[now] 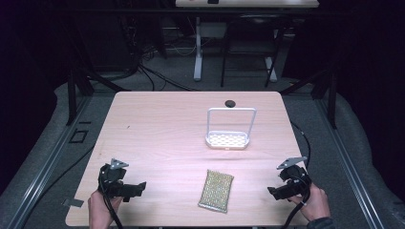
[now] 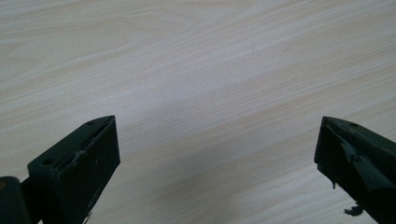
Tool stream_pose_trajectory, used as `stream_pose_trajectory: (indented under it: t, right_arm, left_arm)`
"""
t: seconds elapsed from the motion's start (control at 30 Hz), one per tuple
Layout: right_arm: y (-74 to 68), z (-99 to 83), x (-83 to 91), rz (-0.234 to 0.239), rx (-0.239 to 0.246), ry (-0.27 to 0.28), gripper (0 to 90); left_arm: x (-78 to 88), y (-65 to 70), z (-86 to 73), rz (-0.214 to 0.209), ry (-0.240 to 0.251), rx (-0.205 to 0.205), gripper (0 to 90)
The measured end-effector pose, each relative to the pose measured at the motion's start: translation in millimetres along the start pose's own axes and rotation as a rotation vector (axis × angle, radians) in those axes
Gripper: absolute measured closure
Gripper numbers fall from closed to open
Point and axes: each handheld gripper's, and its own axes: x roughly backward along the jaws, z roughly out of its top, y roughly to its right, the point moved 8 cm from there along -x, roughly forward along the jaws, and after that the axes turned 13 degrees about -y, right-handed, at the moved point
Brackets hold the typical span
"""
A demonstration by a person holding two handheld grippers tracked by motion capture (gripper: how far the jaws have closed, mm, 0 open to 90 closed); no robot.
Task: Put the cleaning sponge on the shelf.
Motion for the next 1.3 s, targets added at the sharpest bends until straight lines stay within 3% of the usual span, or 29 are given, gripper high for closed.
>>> stream_pose_trajectory:
  t: [0.2,0.4,0.57,0.83,1.0,1.1,1.3]
  right_arm:
    - [-4.9,2.9,2.7,0.002,0.020,0.016,10.9]
    - [-19.5,10.7,5.1,0.031,0.055,0.030,8.8]
    - [-39.3,22.6,5.8,0.037,0.087,0.047,0.0]
    - [-64.1,37.6,6.2,0.088,0.145,0.070,0.0]
    - [-85.2,47.2,2.0,0.138,0.175,0.061,0.0]
    - [-101.4,53.9,-2.3,0.154,0.225,0.046,0.0]
    - [-116.9,63.5,-8.0,0.178,0.265,0.039,0.0]
  left_arm:
    - [-0.4,2.9,0.6,-0.002,-0.003,-0.016,0.2]
    - [-0.7,2.6,0.5,-0.005,-0.002,-0.020,0.2]
    - [-1.1,4.2,1.8,-0.010,0.000,-0.030,0.1]
    - [1.1,4.6,3.7,-0.011,0.018,-0.027,0.2]
    - [0.0,5.2,3.9,-0.010,0.015,-0.032,0.1]
    - [-0.9,6.5,4.0,-0.011,0.008,-0.040,0.1]
    - [1.7,6.0,6.3,-0.003,0.032,-0.041,0.1]
